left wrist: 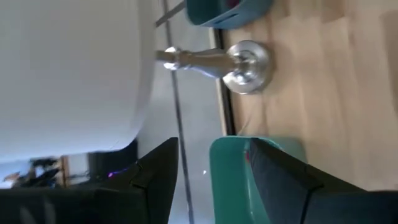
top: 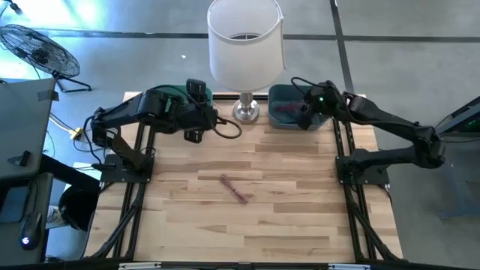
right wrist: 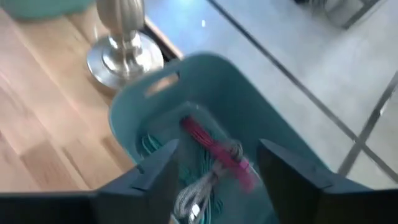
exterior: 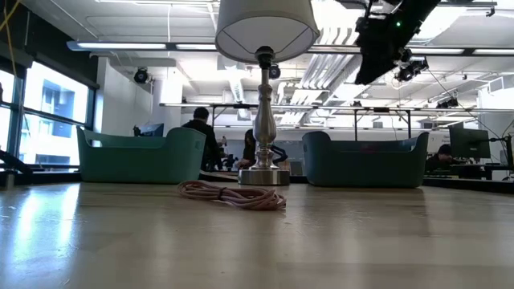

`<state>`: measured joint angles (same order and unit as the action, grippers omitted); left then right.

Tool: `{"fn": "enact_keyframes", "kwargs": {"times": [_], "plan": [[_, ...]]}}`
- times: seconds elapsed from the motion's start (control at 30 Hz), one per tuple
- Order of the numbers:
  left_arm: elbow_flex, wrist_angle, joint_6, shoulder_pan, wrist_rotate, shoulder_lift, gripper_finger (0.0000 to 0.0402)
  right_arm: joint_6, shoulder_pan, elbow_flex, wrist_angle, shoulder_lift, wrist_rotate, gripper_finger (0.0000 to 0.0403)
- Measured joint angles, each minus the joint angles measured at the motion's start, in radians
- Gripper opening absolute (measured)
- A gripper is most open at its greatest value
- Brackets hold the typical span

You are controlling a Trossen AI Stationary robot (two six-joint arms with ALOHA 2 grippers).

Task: Pick & Place USB Port
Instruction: Put the light pink charger cable into the green bin

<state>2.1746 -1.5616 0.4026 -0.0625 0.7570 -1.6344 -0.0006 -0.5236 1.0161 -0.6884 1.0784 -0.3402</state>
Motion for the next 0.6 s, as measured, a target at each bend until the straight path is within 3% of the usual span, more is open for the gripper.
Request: {"fn": "enact_keyframes", "kwargs": {"times": [0.13,0.23,0.4,0.6], "plan": [[0.0,0.0,0.064,0.006,-0.086,0.0,0.0192,-0.009,0.031,0.0,0.078,-0.033,0.023,0.0254],[0.0,0.0,0.135,0.005,-0.162,0.0,0.0192,-0.038,0.068,0.0,0.154,-0.073,0.097,0.0276],[0.0,0.001,0.274,0.004,-0.39,0.0,0.0192,-0.027,0.141,0.0,0.282,-0.154,0.22,0.0285],[0.0,0.066,0.435,0.004,-0.612,-0.026,0.0192,0.006,0.234,0.0,0.312,-0.24,0.227,0.0286]]}}
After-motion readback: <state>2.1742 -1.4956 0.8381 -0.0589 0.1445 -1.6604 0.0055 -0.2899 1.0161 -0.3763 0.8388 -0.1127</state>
